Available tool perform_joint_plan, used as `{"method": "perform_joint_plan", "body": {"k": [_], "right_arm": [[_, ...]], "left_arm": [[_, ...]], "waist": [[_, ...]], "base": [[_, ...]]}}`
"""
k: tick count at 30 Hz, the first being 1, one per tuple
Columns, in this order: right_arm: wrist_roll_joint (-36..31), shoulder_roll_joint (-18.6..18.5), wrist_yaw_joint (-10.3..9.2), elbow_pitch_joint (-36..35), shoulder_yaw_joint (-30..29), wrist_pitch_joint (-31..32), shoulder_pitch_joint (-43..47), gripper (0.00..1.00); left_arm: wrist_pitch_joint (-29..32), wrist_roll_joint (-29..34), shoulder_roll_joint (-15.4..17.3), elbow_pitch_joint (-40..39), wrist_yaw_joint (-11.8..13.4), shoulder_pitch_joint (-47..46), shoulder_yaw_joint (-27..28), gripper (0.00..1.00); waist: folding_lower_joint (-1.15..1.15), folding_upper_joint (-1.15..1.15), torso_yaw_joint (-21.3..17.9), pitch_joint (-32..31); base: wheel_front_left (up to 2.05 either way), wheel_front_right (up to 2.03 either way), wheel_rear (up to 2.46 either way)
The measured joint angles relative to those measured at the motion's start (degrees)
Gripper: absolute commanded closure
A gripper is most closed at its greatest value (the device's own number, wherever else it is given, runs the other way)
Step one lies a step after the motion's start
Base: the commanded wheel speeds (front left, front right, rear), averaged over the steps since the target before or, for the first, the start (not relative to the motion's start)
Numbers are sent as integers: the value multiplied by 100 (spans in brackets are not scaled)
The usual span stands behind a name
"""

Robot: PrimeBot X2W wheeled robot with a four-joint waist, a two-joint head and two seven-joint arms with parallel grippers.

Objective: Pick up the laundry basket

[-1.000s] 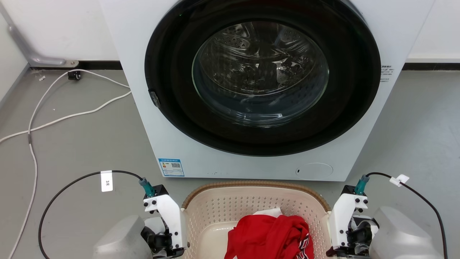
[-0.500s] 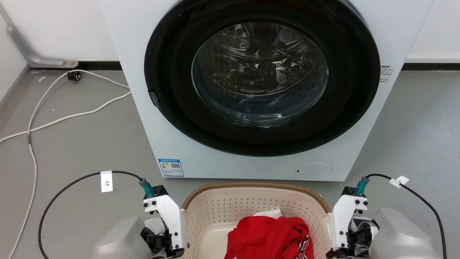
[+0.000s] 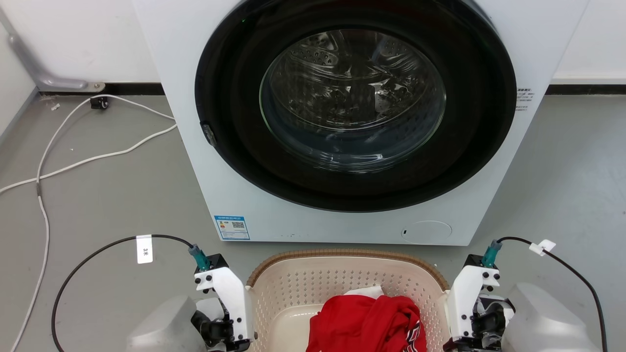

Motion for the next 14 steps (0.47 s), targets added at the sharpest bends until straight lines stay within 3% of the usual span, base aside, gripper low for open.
{"method": "perform_joint_plan", "body": {"k": [14], "right_arm": [[-57, 8, 0, 0, -73, 27, 2, 100]], "left_arm": [[-1, -44, 9, 8, -1, 0, -42, 100]], "waist": [[0, 0, 17, 18]], "base": [[0, 0, 0]]}}
